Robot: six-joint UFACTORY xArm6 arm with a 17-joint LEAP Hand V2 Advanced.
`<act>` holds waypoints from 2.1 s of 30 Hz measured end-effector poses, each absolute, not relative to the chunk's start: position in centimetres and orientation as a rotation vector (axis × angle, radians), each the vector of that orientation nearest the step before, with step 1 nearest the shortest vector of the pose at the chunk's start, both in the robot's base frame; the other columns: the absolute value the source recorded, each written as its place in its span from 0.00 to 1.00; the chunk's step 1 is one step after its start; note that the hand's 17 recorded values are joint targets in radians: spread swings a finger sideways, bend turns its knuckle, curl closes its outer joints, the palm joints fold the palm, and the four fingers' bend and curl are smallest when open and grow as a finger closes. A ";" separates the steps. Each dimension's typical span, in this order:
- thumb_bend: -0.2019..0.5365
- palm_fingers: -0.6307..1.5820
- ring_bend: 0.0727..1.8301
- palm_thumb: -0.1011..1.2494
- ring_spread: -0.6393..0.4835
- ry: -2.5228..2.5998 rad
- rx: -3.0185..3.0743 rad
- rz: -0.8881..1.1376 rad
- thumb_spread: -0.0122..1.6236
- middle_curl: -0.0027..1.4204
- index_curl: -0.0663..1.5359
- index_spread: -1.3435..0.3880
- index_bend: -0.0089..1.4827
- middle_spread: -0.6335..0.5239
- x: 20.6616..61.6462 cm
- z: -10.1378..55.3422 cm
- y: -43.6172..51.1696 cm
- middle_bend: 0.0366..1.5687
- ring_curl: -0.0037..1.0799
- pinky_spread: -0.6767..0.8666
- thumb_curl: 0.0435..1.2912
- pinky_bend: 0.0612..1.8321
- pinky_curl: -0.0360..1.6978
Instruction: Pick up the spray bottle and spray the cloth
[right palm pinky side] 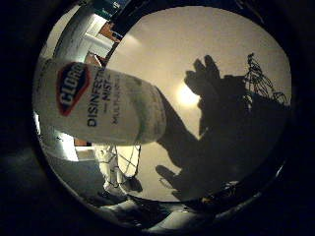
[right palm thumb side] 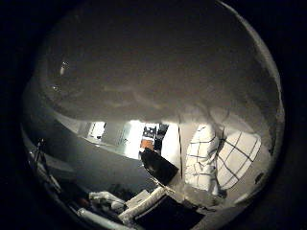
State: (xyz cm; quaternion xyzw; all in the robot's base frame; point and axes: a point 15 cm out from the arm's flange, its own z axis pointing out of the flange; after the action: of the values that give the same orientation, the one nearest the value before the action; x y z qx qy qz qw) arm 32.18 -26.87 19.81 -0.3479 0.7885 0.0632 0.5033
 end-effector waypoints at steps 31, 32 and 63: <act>0.25 0.87 0.59 0.84 0.43 1.776 -0.717 0.104 0.62 0.44 0.43 0.61 0.41 0.42 38.8 23.0 -26.9 0.55 0.42 0.24 0.33 0.49 0.15; 0.25 0.89 0.59 0.83 0.44 1.767 -0.721 0.108 0.62 0.44 0.44 0.62 0.44 0.42 38.8 23.3 -26.8 0.56 0.42 0.24 0.33 0.51 0.16; 0.25 0.84 0.78 0.86 0.44 1.582 -1.779 0.599 0.48 0.42 0.46 0.68 0.77 0.49 36.4 31.1 -17.1 0.83 0.51 0.32 0.58 0.67 0.42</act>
State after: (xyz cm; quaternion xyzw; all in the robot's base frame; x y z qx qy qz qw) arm 36.35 -17.12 31.12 -0.6822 0.6070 0.2299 0.3366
